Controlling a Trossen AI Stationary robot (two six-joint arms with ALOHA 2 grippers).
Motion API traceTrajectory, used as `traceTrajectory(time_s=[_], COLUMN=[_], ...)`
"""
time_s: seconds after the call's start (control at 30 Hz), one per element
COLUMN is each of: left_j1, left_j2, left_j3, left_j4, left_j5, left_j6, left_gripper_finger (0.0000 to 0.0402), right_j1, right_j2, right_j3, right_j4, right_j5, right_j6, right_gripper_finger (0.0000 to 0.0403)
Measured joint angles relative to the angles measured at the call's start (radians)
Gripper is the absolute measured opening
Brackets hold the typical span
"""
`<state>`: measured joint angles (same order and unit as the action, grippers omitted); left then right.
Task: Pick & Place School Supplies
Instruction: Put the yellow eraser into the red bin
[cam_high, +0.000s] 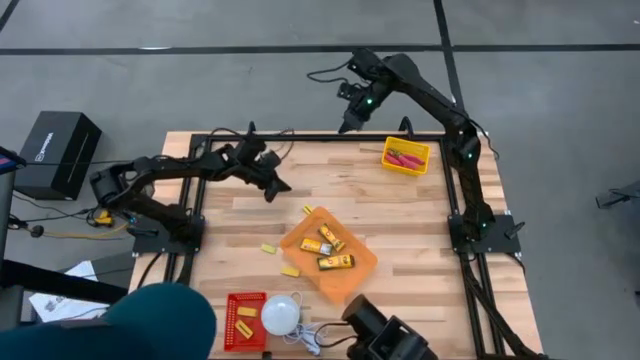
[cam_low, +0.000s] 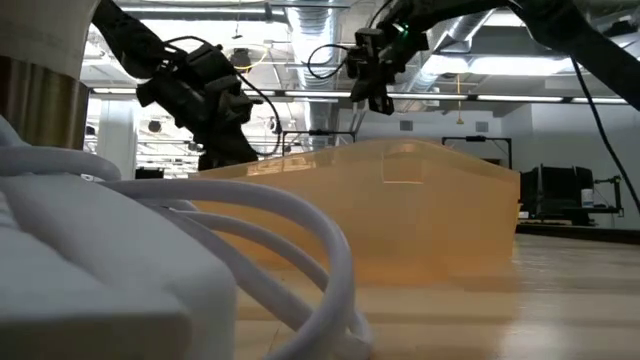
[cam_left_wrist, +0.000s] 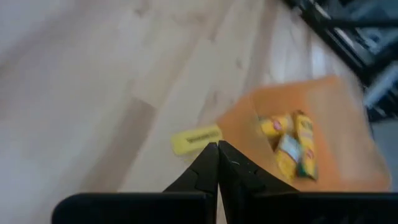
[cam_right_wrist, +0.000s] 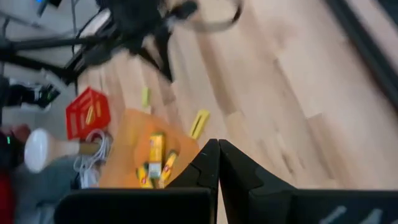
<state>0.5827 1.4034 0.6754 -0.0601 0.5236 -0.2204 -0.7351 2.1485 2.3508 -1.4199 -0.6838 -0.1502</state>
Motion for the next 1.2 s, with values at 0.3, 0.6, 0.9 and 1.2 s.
traceTrajectory(time_s=[0.3,0.6,0.9,1.2], left_j1=[-0.122,-0.132,-0.121,-0.136], left_j2=[0.214,0.314,0.384,0.4], left_j3=[0.0,0.0,0.0,0.0], left_j4=[0.2,0.265,0.341,0.4], left_j5=[0.026,0.017,-0.024,-0.037], left_j6=[0.025,0.006,-0.023,-0.072], left_gripper_finger=[0.0,0.0,0.0,0.0], right_j1=[-0.031,-0.056,-0.071,-0.073], right_j2=[-0.003,-0.003,-0.003,-0.003], right_j3=[0.0,0.0,0.0,0.0], right_j4=[0.087,0.09,0.097,0.097], right_j5=[0.002,0.004,0.003,0.001], right_j6=[0.076,0.07,0.061,0.061], right_gripper_finger=[0.0,0.0,0.0,0.0])
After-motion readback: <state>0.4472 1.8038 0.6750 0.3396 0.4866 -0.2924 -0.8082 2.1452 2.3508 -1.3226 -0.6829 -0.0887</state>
